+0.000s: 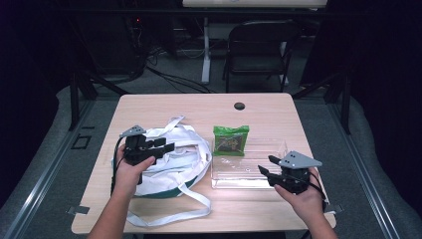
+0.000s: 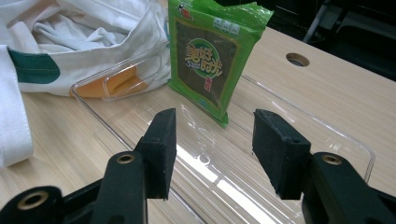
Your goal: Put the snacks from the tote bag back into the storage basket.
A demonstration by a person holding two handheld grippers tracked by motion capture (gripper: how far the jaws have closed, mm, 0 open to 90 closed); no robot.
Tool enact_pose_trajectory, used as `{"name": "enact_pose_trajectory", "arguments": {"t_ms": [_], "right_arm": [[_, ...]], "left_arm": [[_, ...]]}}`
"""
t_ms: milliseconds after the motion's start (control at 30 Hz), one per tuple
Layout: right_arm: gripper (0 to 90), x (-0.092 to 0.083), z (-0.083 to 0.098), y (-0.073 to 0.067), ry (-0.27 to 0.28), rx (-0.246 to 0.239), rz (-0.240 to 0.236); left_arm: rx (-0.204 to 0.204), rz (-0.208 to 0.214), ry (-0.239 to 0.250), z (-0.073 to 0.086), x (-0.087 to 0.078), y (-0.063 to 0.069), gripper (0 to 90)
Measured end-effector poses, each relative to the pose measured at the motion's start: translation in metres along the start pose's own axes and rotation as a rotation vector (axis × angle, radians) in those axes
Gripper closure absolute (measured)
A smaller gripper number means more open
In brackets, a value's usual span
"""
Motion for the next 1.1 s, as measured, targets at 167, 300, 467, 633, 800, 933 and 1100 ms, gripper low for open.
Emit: {"name": "enact_pose_trajectory", "arguments": {"t_ms": [167, 300, 467, 633, 800, 933, 1100], "right_arm": [[50.0, 0.001, 0.009, 0.002, 0.018, 0.022, 0.01], [50.0, 0.003, 0.017, 0.004, 0.031, 0.032, 0.005], [50.0, 0.007, 0.026, 0.004, 0.032, 0.047, 0.003], [50.0, 0.01, 0.032, 0.004, 0.048, 0.067, -0.001], [50.2, 0.011, 0.037, 0.006, 0.055, 0.078, 0.013], [50.2, 0.014, 0.04, 0.005, 0.066, 0.096, 0.01], [50.2, 0.015, 0.04, 0.003, 0.077, 0.099, 0.008]], "left_arm": [[0.001, -0.006, -0.004, 0.001, 0.0, -0.001, 47.8], [-0.004, -0.006, -0.003, 0.001, 0.001, -0.001, 47.8], [0.0, -0.01, -0.008, 0.002, 0.001, -0.001, 47.8], [0.004, -0.011, -0.012, 0.002, 0.002, -0.002, 47.8], [0.001, -0.01, 0.0, 0.001, 0.0, -0.002, 47.8], [-0.001, -0.015, 0.004, 0.0, -0.001, -0.003, 47.8], [-0.001, -0.024, 0.0, 0.001, -0.001, -0.005, 47.7]]}}
Point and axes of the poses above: each handheld gripper's, and its own axes: x roughly forward along the jaws, z roughly out of its underside, y roughly to its right, the point moved 9 cm from there along x, roughly forward along the jaws, and after that the axes turned 12 degrees about -z, right-handed, at the moved point
